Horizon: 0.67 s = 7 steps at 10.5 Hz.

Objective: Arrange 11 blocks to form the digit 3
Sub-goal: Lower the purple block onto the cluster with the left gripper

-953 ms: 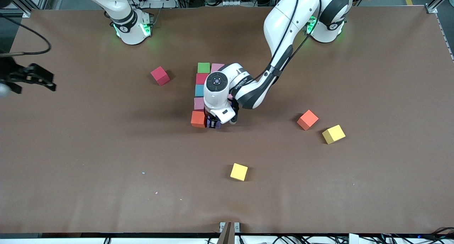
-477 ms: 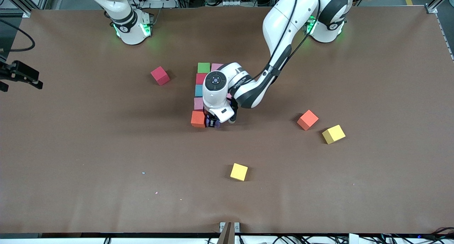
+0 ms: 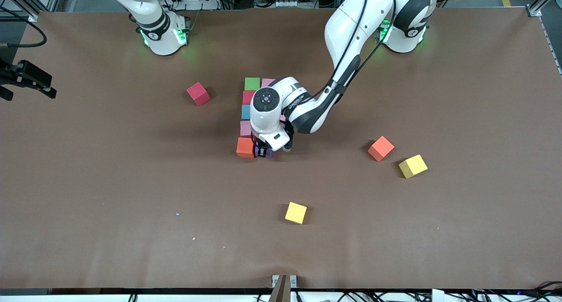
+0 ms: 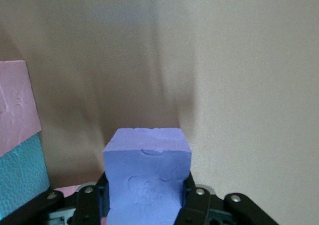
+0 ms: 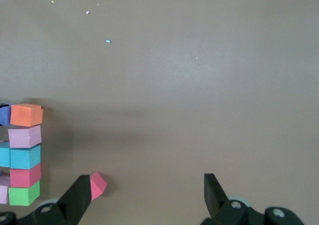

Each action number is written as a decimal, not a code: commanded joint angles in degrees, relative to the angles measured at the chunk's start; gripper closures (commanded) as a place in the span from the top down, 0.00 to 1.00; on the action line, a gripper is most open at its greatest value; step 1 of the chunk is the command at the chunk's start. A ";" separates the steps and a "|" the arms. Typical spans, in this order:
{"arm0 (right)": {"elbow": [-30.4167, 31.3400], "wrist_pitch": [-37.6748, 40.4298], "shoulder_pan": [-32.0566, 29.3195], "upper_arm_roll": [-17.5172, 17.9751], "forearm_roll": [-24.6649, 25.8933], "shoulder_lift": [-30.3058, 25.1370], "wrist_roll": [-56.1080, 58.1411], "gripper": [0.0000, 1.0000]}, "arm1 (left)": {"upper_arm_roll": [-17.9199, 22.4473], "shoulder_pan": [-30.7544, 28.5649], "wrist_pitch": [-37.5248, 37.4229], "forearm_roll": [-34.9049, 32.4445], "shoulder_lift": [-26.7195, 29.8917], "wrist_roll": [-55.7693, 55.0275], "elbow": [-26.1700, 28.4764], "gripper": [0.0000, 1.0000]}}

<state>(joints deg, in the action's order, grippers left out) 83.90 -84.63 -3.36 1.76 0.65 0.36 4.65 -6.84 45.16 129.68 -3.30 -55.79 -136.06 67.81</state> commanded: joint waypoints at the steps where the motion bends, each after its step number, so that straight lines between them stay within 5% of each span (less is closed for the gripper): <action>1: 1.09 0.52 -0.51 0.18 -1.00 -1.33 -0.87 1.00 | 1.39 0.89 -0.65 1.27 -1.07 -1.14 -1.81 0.07; 4: -0.84 0.52 -1.90 -0.52 -3.79 -1.33 -0.52 1.00 | 1.39 0.89 -0.65 1.28 -1.25 -1.14 -1.81 0.22; 5: -2.24 0.52 -2.96 -0.44 -5.38 -1.07 0.27 1.00 | 1.39 0.89 -0.65 1.19 -1.25 -1.05 -1.81 0.45; 6: -2.17 0.52 -2.97 -0.35 -5.31 -0.80 2.10 1.00 | 1.56 0.89 -0.57 1.01 -1.25 -0.62 -1.72 0.99; 7: -2.17 0.52 -3.23 -0.44 -5.83 -0.28 2.38 1.00 | 1.83 0.89 -0.65 1.01 -0.99 -0.53 -1.72 1.00</action>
<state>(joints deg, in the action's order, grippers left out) 82.10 -84.60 -5.55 0.95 -3.66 -0.04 5.86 -6.33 45.21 129.68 -3.30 -55.87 -136.37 67.77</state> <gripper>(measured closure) 0.000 0.348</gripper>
